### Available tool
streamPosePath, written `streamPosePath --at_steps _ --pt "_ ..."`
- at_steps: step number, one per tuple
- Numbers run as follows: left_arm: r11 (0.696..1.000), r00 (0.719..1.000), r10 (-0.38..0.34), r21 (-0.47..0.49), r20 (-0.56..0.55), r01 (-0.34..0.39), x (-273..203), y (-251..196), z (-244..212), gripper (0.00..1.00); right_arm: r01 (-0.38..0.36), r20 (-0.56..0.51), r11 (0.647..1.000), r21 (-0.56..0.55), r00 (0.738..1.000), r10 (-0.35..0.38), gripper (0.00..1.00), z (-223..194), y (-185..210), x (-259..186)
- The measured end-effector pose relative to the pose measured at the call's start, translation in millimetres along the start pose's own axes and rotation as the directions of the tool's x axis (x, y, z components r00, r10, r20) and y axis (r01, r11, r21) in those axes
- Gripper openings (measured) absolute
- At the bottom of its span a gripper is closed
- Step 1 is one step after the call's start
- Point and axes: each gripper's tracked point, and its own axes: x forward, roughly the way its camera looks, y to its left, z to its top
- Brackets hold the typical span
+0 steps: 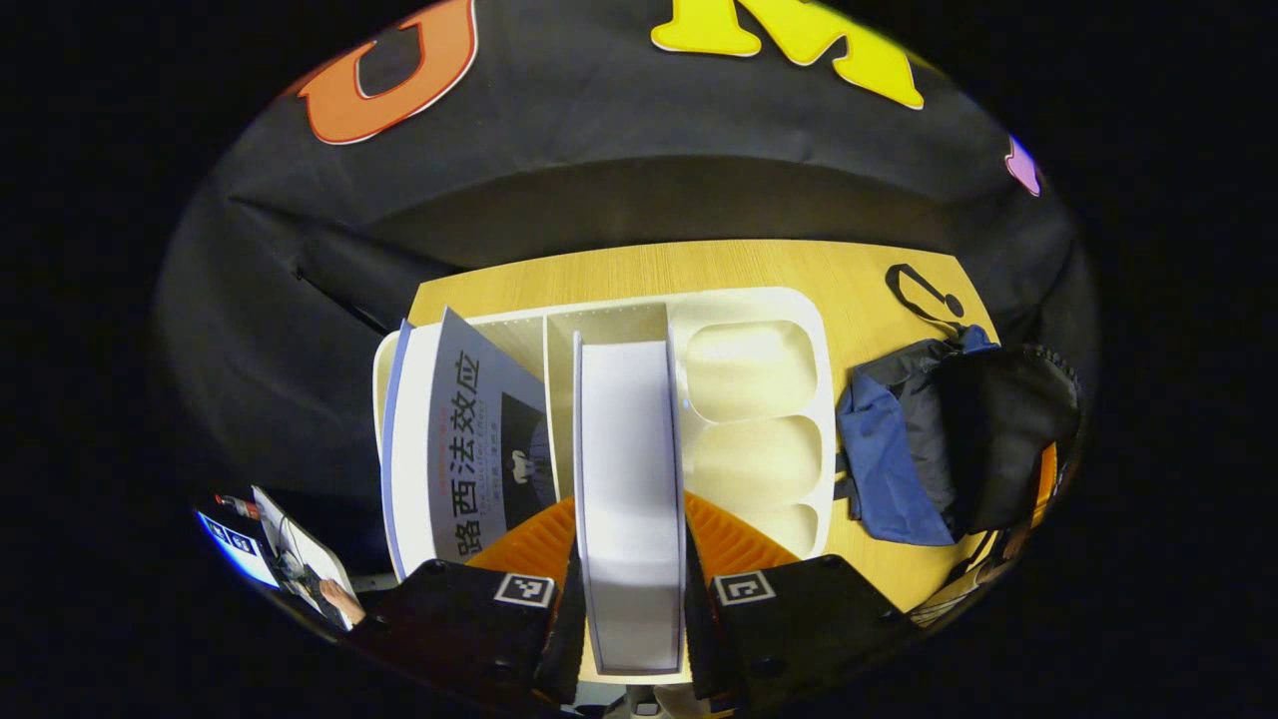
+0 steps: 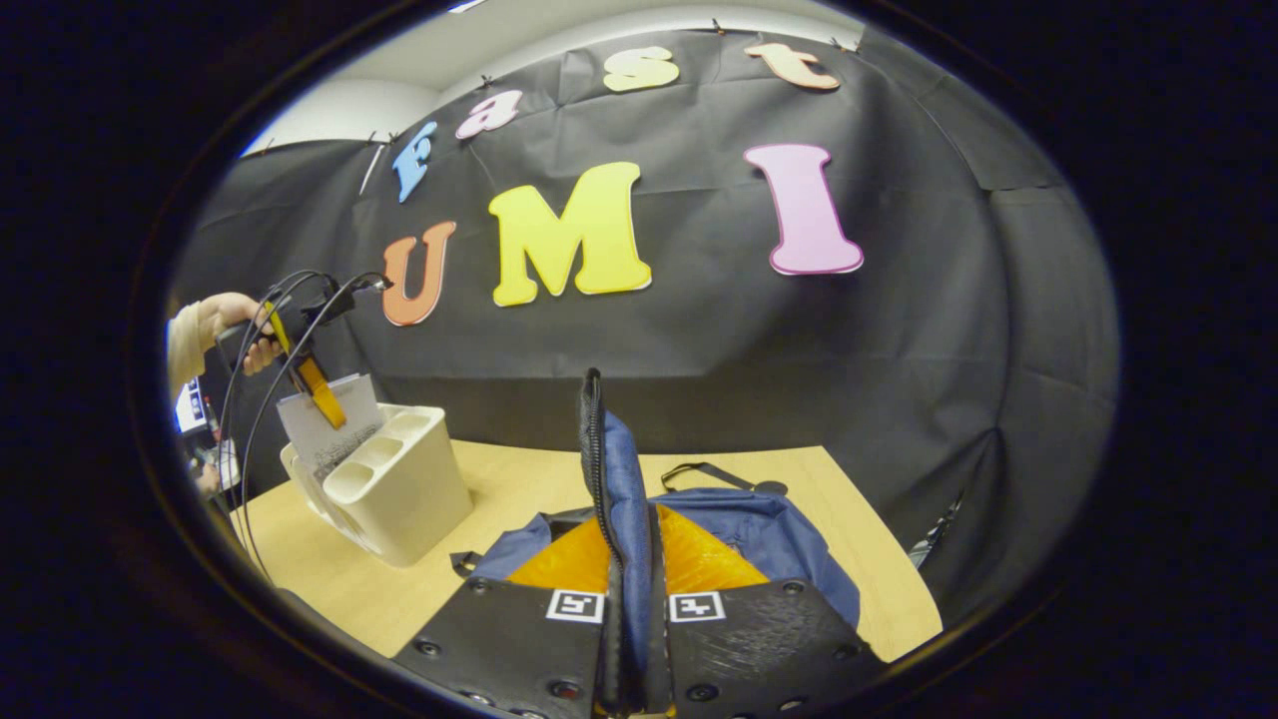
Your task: Open the schoolbag, grab two books from the bookshelf and put them into the schoolbag.
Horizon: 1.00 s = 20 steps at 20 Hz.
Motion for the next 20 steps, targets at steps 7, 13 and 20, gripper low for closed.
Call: streamPosePath --at_steps 7,13,20 --pt "0.999 0.985 0.027 0.012 0.17 -0.03 -72 -4 -29 0.44 0.029 0.006 0.999 -0.028 1.0 -0.029 0.09 3 1 -2" --pt "0.995 0.961 -0.017 0.097 0.275 -0.01 -107 -17 -69 0.44 0.078 -0.003 0.995 -0.062 0.997 -0.079 0.09 -3 1 -15" --pt "0.995 0.936 -0.083 0.087 0.342 0.057 -134 -29 -122 0.44 0.106 -0.027 0.988 -0.115 0.994 -0.11 0.09 -8 7 -17"
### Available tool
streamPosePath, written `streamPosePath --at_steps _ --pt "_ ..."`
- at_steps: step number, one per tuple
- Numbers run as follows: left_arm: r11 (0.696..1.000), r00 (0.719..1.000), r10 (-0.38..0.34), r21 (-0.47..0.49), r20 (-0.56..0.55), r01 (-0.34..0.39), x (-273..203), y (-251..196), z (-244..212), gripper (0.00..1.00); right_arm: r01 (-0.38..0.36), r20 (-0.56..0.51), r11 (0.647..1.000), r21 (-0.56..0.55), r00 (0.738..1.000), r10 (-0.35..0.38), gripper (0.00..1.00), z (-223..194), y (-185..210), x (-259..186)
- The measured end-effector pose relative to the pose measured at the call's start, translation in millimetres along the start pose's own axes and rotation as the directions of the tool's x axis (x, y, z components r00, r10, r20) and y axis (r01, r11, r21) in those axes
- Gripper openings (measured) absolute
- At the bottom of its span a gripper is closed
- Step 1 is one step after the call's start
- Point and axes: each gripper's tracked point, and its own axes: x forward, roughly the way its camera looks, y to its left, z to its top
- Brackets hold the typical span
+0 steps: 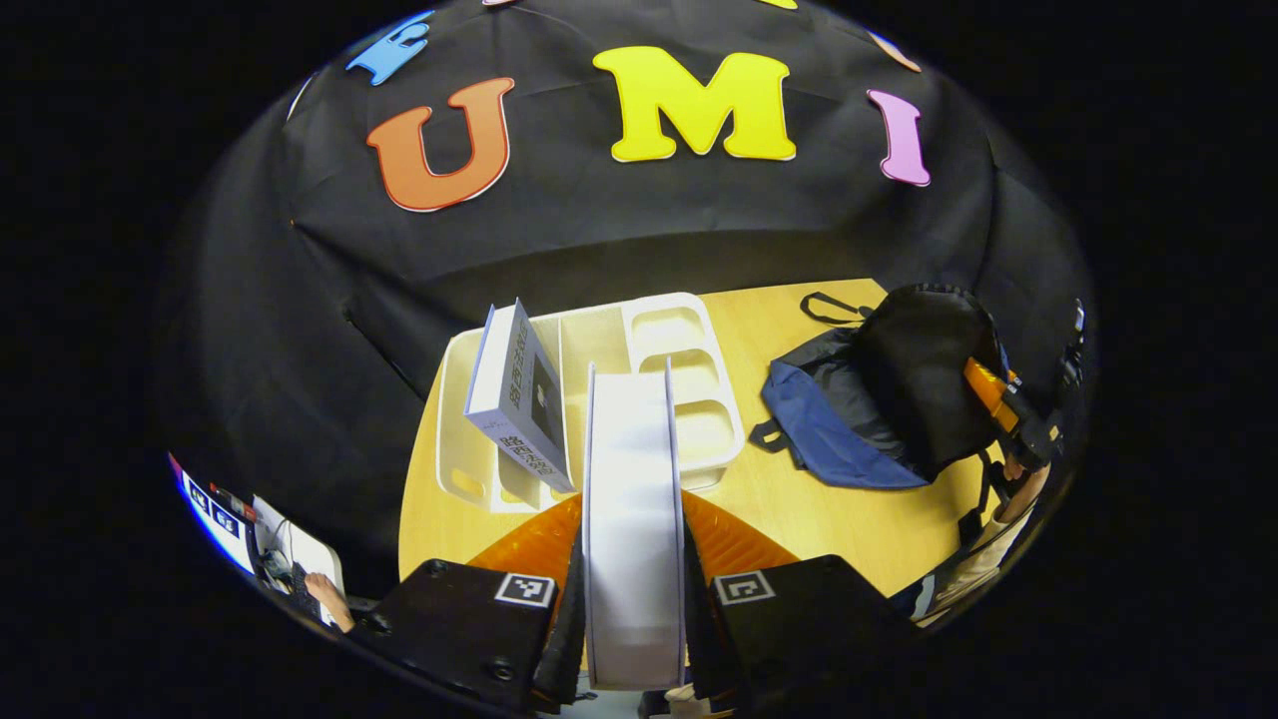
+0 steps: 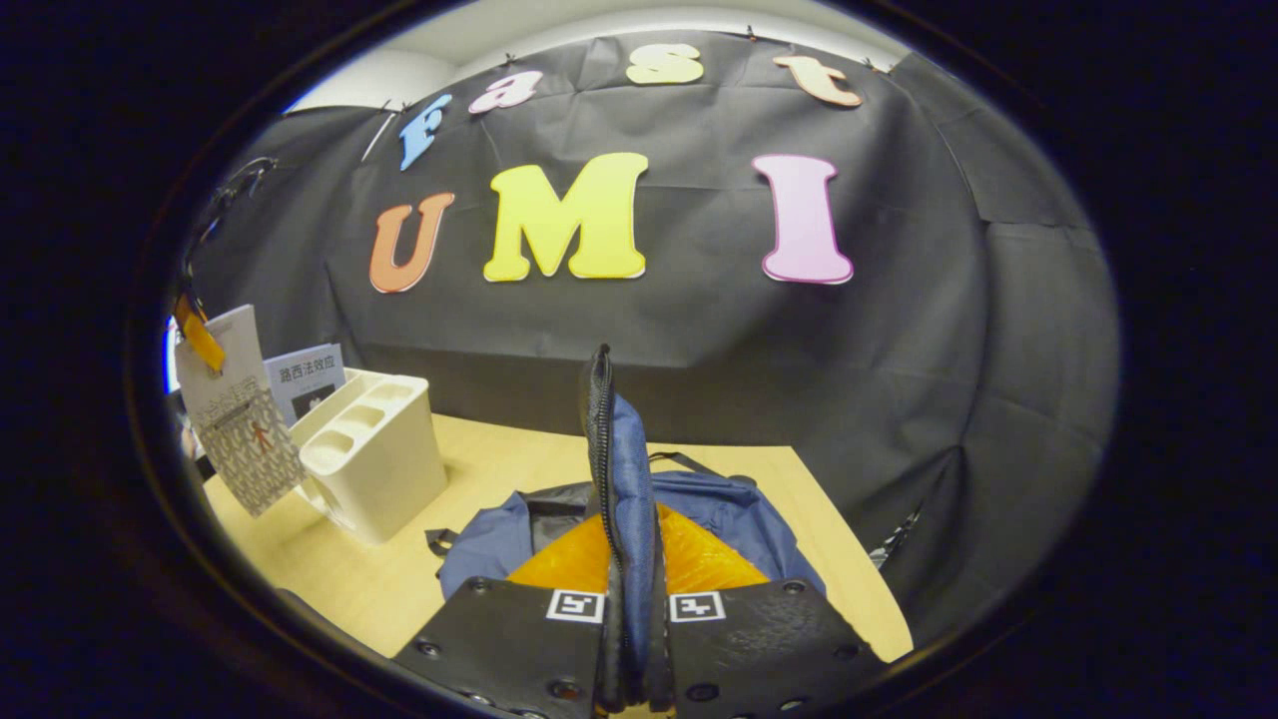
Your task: Open the schoolbag, grab two books from the bookshelf and put them into the schoolbag.
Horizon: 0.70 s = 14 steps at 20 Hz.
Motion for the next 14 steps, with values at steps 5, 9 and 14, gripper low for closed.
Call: streamPosePath --at_steps 5,9,14 --pt "0.991 0.99 -0.134 -0.022 0.037 0.135 -10 -55 -19 0.44 0.007 -0.023 1.0 0.006 1.0 -0.007 0.09 2 5 4" --pt "0.961 0.961 -0.275 0.009 -0.016 0.275 7 -107 -31 0.43 -0.002 -0.03 1.0 0.018 1.0 0.003 0.09 3 6 5" --pt "0.929 0.929 -0.369 0.027 -0.003 0.369 31 -150 -8 0.44 0.004 -0.053 0.998 0.056 0.999 -0.001 0.09 4 -8 5"
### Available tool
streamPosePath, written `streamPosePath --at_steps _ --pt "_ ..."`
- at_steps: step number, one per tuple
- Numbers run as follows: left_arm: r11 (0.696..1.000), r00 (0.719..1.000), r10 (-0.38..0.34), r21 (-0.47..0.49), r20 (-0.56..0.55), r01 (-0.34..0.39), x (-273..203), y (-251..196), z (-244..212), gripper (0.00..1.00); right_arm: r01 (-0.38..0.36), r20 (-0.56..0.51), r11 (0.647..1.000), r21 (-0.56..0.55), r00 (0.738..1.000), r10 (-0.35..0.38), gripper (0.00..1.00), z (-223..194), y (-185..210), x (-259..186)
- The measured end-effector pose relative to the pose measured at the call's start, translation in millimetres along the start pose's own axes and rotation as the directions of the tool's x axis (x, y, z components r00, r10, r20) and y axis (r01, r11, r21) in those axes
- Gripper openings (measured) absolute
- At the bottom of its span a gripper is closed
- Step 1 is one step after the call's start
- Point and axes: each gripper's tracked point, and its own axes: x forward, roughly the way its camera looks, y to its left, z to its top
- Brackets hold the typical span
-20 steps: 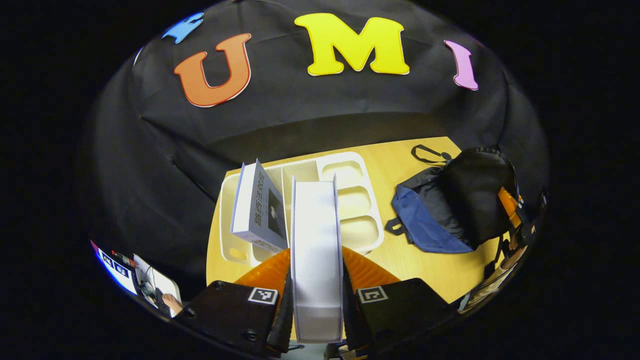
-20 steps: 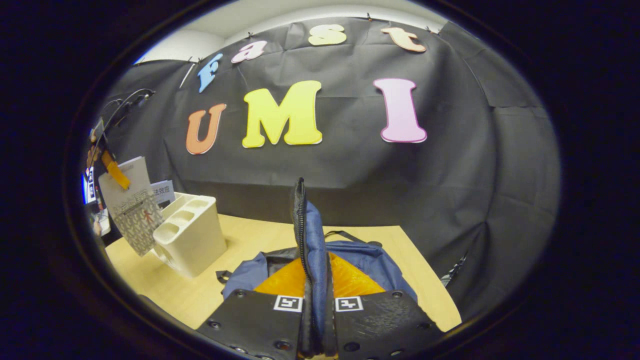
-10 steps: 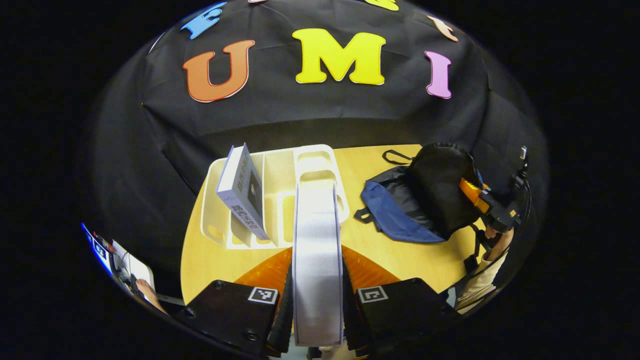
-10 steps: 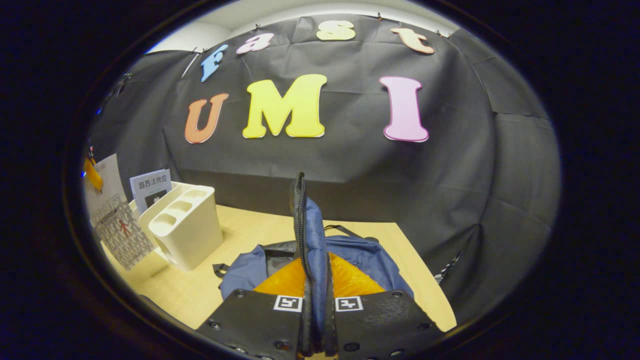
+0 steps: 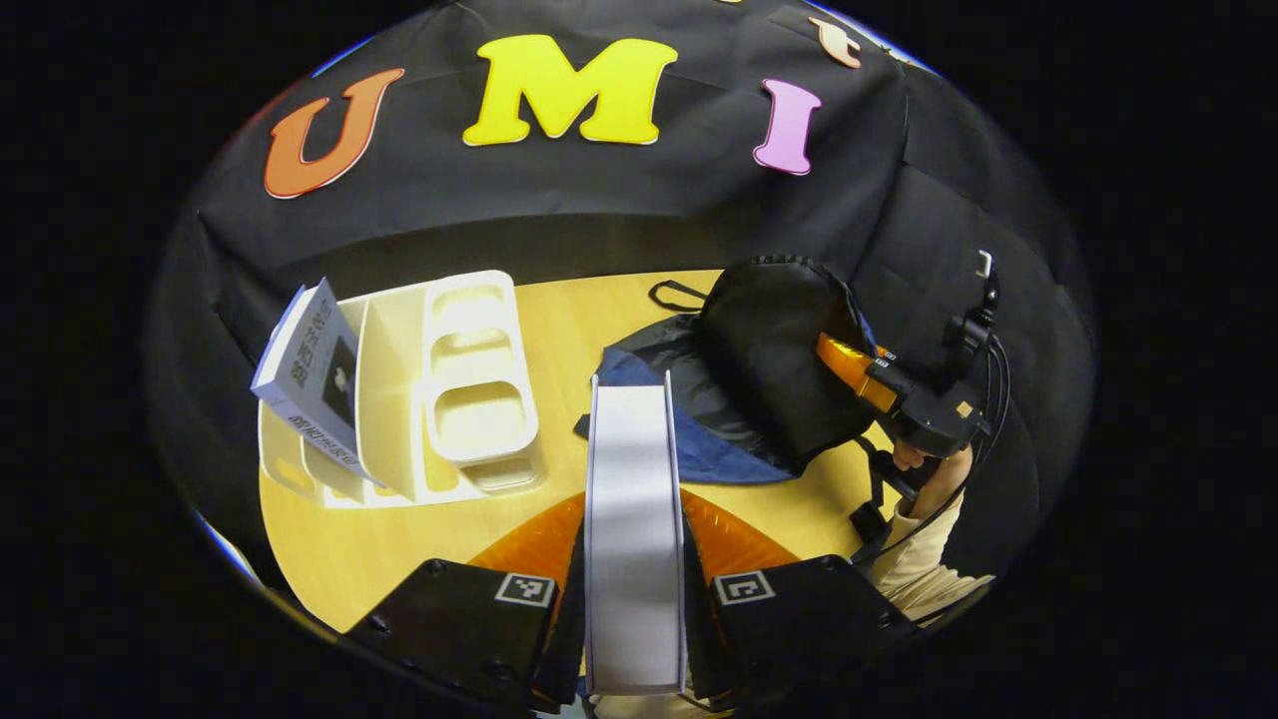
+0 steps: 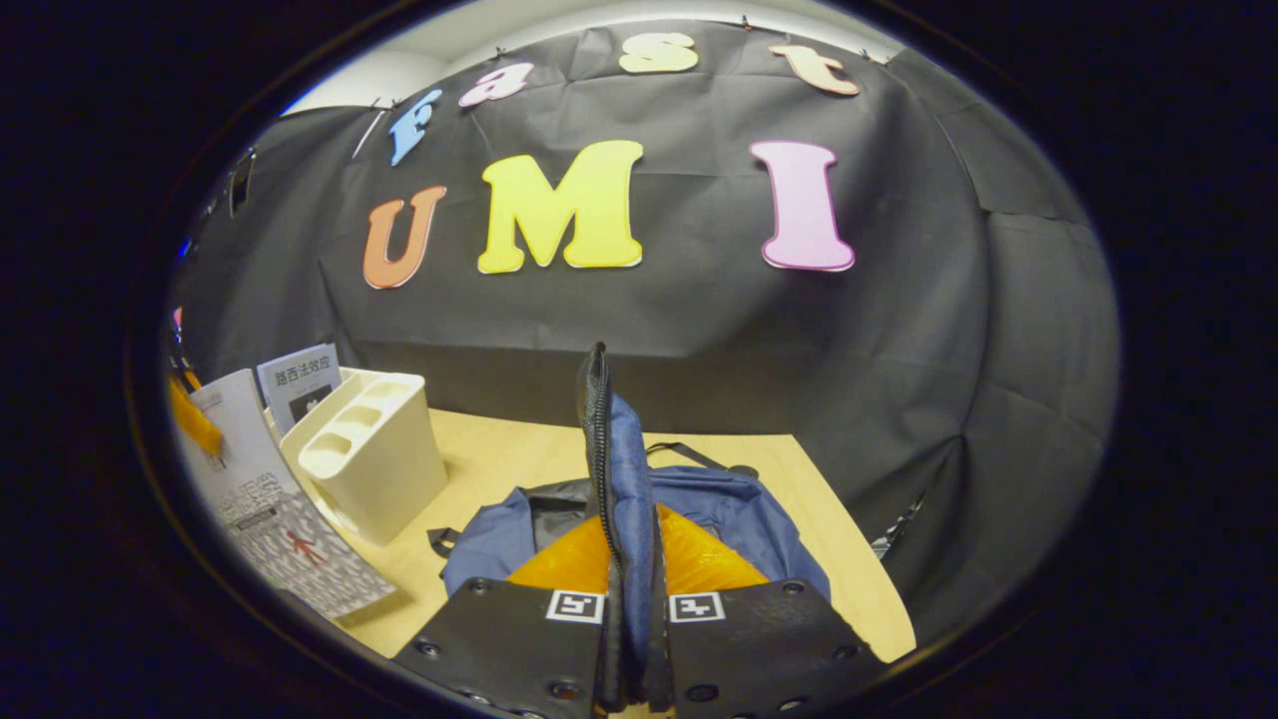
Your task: Open the schoolbag, grab two books from the bookshelf and put them into the schoolbag.
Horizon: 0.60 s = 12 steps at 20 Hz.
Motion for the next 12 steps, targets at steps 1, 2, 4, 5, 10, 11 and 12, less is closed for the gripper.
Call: streamPosePath --at_steps 1,2,4,5,10,11,12 --pt "1.0 1.0 -0.028 -0.011 0.009 0.028 7 -7 8 0.44 0.003 -0.003 1.0 0.003 1.0 -0.003 0.09 3 -6 -1" --pt "0.997 0.997 -0.069 -0.034 0.024 0.07 14 -16 19 0.44 0.005 -0.003 1.0 0.002 1.0 -0.005 0.09 4 -10 -3" --pt "0.979 0.985 -0.16 -0.115 0.058 0.166 28 -30 40 0.44 0.008 -0.001 1.0 -0.001 1.0 -0.008 0.09 9 -16 -3" --pt "0.964 0.977 -0.198 -0.164 0.078 0.208 37 -32 50 0.41 0.007 -0.001 1.0 0.001 1.0 -0.007 0.12 12 -18 -3" --pt "0.886 0.958 -0.234 -0.369 0.166 0.281 79 -6 109 0.44 -0.017 0.01 0.997 0.073 1.0 0.016 0.09 31 -26 16" --pt "0.871 0.961 -0.217 -0.411 0.173 0.27 91 2 114 0.43 -0.019 0.012 0.997 0.078 1.0 0.018 0.09 34 -24 18" --pt "0.855 0.964 -0.201 -0.448 0.176 0.26 103 8 116 0.43 -0.017 0.018 0.997 0.074 1.0 0.015 0.12 39 -24 18"
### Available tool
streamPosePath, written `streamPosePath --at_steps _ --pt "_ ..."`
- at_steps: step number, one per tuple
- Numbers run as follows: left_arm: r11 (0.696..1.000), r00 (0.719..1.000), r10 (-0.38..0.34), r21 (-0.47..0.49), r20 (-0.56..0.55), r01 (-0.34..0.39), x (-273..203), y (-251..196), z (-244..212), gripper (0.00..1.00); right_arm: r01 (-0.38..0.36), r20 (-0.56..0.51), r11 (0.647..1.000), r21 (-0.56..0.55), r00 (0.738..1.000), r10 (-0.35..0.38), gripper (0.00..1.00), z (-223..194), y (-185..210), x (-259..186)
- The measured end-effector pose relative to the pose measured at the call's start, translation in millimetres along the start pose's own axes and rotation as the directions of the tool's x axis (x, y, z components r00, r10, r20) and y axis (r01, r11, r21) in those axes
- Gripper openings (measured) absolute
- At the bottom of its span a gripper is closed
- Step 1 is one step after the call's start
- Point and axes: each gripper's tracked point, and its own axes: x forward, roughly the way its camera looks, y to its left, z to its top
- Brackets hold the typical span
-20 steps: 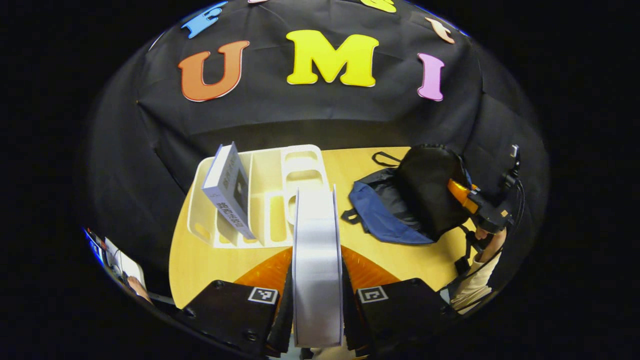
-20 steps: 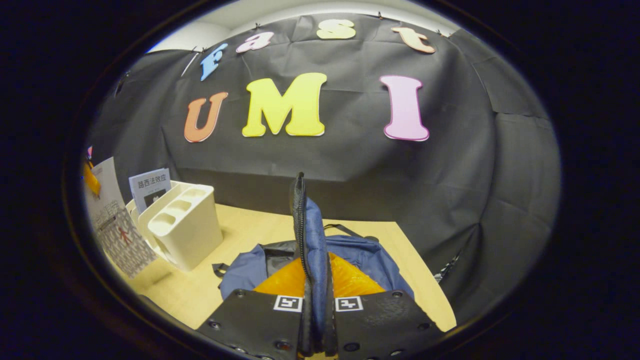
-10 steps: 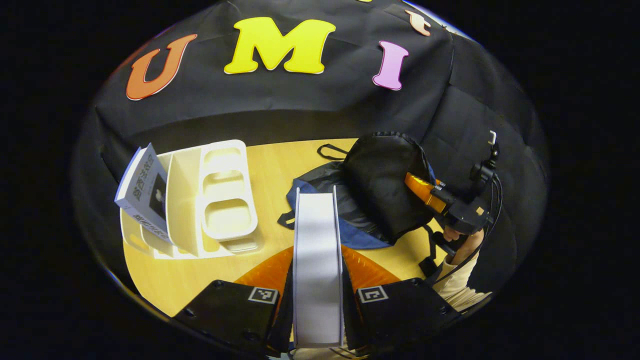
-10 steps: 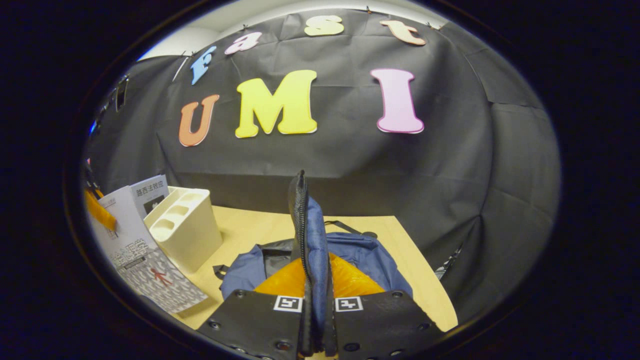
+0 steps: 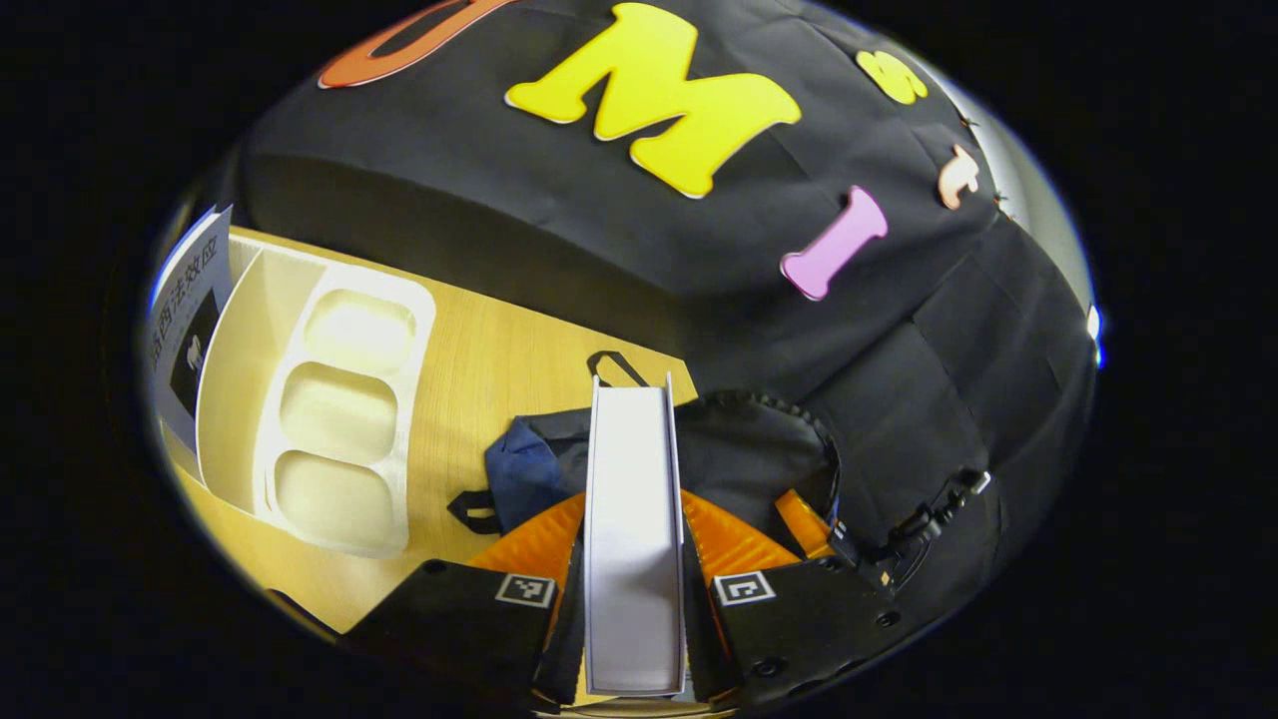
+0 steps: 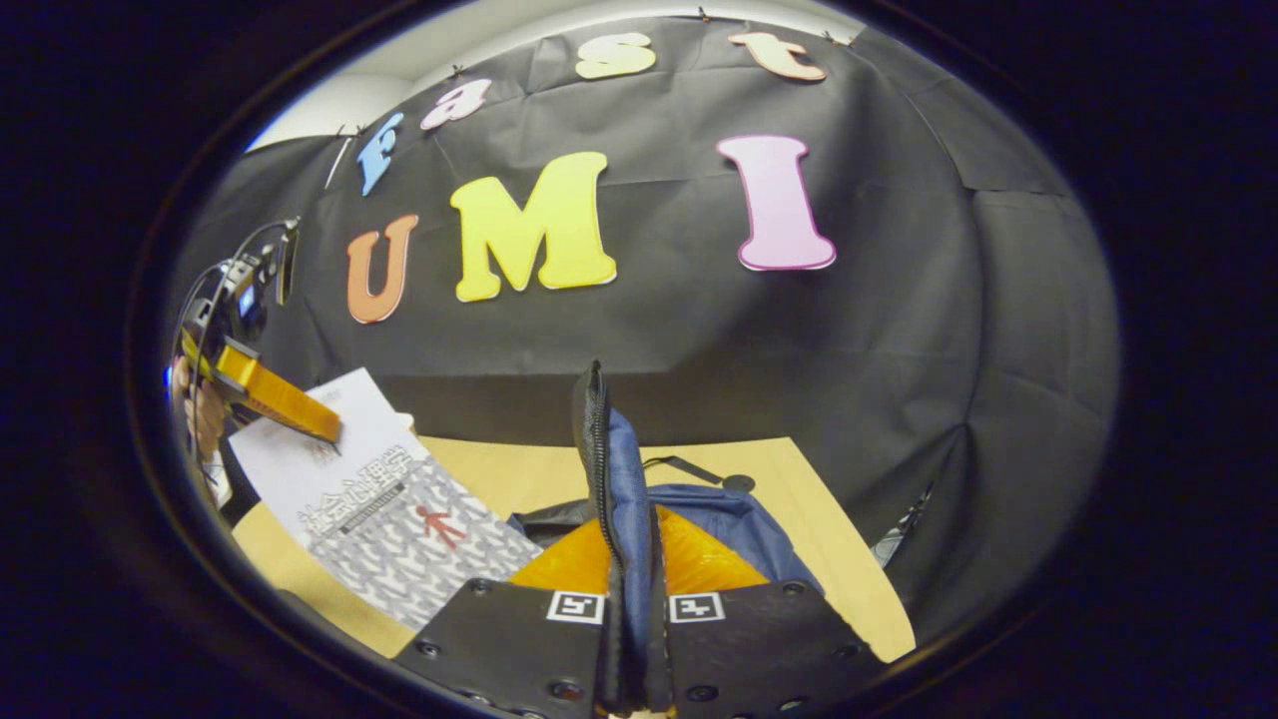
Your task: Open the schoolbag, grab two books from the bookshelf and put them into the schoolbag.
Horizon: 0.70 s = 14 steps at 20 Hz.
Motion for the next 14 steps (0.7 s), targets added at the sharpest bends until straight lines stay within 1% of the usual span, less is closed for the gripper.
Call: streamPosePath --at_steps 2,3,5,7,9,11,12,14 --pt "0.995 0.999 0.034 -0.092 0.021 -0.032 21 16 5 0.44 0.003 0.015 1.0 -0.022 1.0 -0.003 0.12 12 4 2" --pt "0.989 0.998 0.047 -0.141 0.028 -0.043 32 23 6 0.44 0.012 0.024 0.999 -0.04 1.0 -0.011 0.09 18 6 5" --pt "0.978 0.999 0.038 -0.205 0.022 -0.033 51 32 1 0.44 0.025 0.031 0.998 -0.049 0.999 -0.024 0.09 27 6 12" --pt "0.965 0.999 -0.001 -0.261 0.033 0.01 61 35 -3 0.44 0.02 0.034 0.999 -0.042 0.999 -0.019 0.09 39 11 16" --pt "0.948 0.996 -0.062 -0.307 0.068 0.08 64 35 -7 0.44 0.015 0.04 0.999 -0.028 0.999 -0.014 0.09 52 15 18" --pt "0.929 0.992 -0.102 -0.349 0.075 0.122 89 19 -14 0.44 0.003 0.041 1.0 -0.024 0.999 -0.002 0.09 58 17 13" --pt "0.923 0.991 -0.118 -0.361 0.067 0.135 100 14 -21 0.44 -0.001 0.039 0.999 -0.035 0.999 0.002 0.09 60 20 13" --pt "0.92 0.987 -0.153 -0.355 0.059 0.164 126 4 -30 0.44 0.001 0.047 0.997 -0.072 0.999 0.002 0.09 67 28 17"
